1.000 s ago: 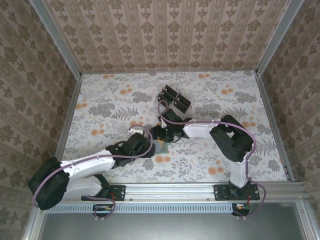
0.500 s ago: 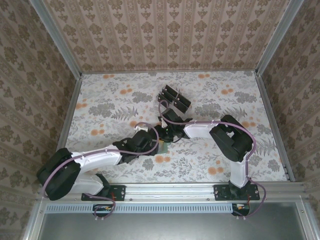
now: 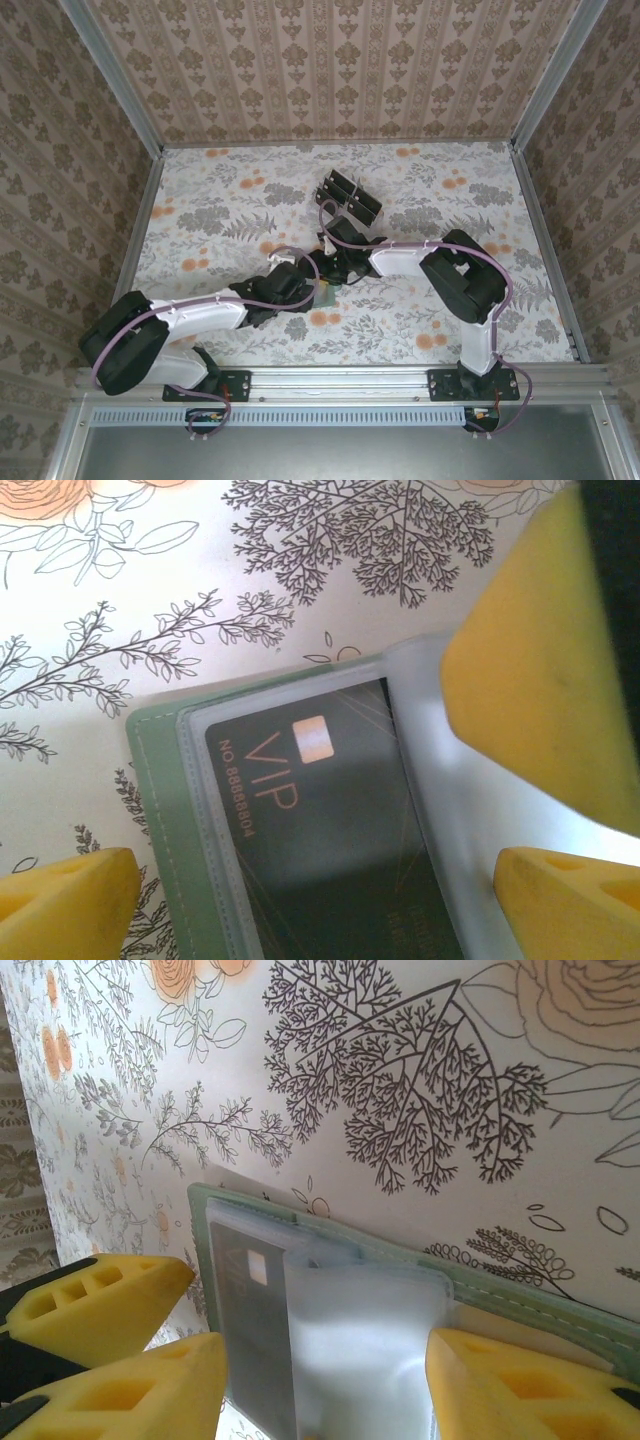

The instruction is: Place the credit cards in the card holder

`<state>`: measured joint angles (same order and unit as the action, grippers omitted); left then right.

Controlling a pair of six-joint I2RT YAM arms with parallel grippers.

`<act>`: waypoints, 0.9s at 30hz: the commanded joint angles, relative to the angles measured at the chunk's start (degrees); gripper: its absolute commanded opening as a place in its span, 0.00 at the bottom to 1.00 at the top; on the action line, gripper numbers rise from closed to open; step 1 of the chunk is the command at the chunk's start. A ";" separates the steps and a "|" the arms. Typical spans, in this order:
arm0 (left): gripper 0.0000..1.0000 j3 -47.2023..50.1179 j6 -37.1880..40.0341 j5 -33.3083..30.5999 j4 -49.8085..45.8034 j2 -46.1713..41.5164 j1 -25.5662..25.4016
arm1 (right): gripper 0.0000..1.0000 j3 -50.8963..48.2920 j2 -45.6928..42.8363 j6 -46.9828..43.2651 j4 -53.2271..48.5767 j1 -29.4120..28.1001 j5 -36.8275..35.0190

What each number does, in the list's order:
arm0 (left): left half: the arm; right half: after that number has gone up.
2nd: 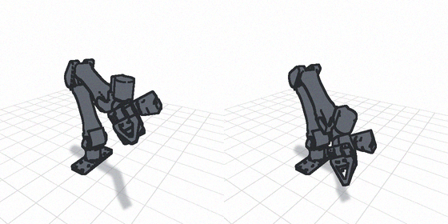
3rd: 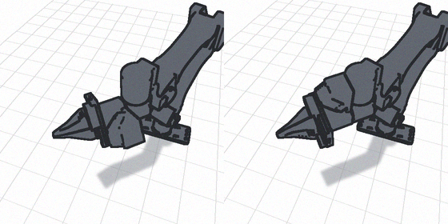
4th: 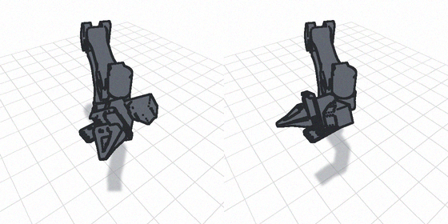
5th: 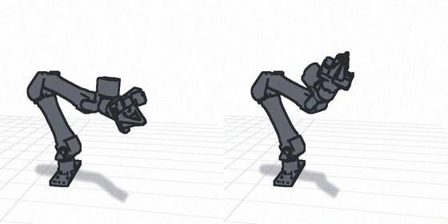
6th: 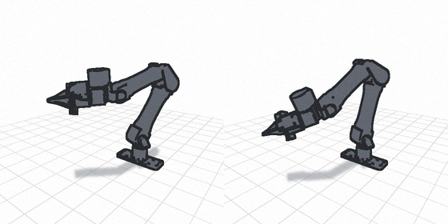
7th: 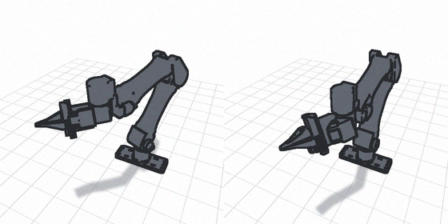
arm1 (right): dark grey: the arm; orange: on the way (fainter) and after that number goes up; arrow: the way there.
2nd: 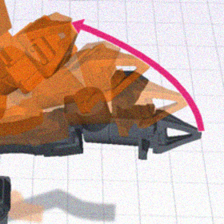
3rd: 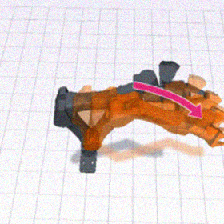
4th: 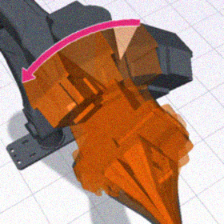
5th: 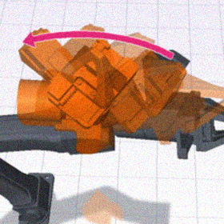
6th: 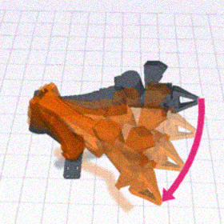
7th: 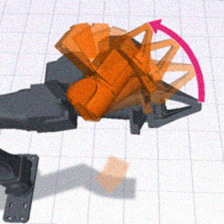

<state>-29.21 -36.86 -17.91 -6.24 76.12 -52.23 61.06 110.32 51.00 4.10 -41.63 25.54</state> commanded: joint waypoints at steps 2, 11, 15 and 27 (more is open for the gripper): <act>1.00 1.68 -2.55 -2.48 -2.11 -1.31 -0.33 | 0.57 -2.08 -3.70 -0.49 -3.43 0.39 -0.26; 1.00 2.74 -3.40 -2.74 -2.30 -2.06 -0.16 | 0.57 -3.81 -8.27 -0.57 -4.37 0.45 -2.59; 1.00 3.21 -3.55 -2.83 -2.26 -2.94 -0.07 | 0.57 -4.34 -8.10 0.21 -3.61 0.32 -2.50; 1.00 3.48 -3.55 -2.71 -2.31 -3.87 0.15 | 0.57 -5.43 -6.37 2.73 -0.56 -1.98 -1.95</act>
<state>-26.48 -39.42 -19.57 -7.25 73.25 -52.18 56.69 103.37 52.16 2.07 -43.07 24.18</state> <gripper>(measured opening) 0.997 0.569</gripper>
